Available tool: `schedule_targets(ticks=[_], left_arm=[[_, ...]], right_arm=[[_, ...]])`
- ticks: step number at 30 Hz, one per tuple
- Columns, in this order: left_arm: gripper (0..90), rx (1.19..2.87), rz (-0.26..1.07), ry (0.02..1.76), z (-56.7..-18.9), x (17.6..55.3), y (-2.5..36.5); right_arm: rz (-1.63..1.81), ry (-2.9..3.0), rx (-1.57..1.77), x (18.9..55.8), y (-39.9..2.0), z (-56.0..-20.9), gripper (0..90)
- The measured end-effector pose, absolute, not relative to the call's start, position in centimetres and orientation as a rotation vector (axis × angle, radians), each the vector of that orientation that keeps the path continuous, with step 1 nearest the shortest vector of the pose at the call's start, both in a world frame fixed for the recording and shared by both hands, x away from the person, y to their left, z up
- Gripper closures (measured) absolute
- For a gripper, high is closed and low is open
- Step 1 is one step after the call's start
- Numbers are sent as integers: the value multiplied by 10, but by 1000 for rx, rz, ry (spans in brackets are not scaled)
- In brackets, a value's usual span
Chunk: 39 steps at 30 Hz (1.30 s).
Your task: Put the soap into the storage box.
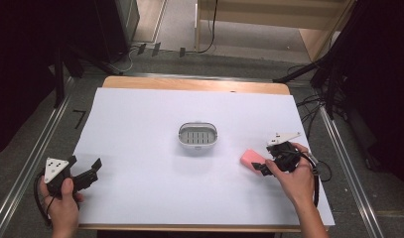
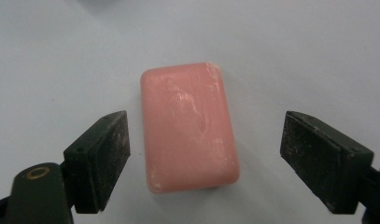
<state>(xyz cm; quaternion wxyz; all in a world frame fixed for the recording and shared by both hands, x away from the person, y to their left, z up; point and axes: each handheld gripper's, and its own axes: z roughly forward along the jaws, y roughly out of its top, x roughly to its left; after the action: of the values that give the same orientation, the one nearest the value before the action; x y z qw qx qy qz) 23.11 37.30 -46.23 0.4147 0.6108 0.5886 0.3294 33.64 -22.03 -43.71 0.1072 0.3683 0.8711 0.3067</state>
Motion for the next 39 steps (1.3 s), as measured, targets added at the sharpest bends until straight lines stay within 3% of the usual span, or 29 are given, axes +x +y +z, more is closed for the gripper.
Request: schedule_targets(ticks=[11,15,20,30,39], left_arm=[[132,1535,826,1479,-462,231,373],[132,1534,829,1478,-462,231,373],[132,1534,828,1478,-462,231,373],[133,1538,827,1475,-462,231,373],[133,1539,827,1475,-462,231,373]], right_arm=[[808,2643,1039,347,-203,-447,153],[772,2667,1034,349,-201,-452,195],[736,2697,1019,351,-198,-458,312],[733,2716,1014,353,-196,-461,379],[766,2726,985,354,-196,-457,384]])
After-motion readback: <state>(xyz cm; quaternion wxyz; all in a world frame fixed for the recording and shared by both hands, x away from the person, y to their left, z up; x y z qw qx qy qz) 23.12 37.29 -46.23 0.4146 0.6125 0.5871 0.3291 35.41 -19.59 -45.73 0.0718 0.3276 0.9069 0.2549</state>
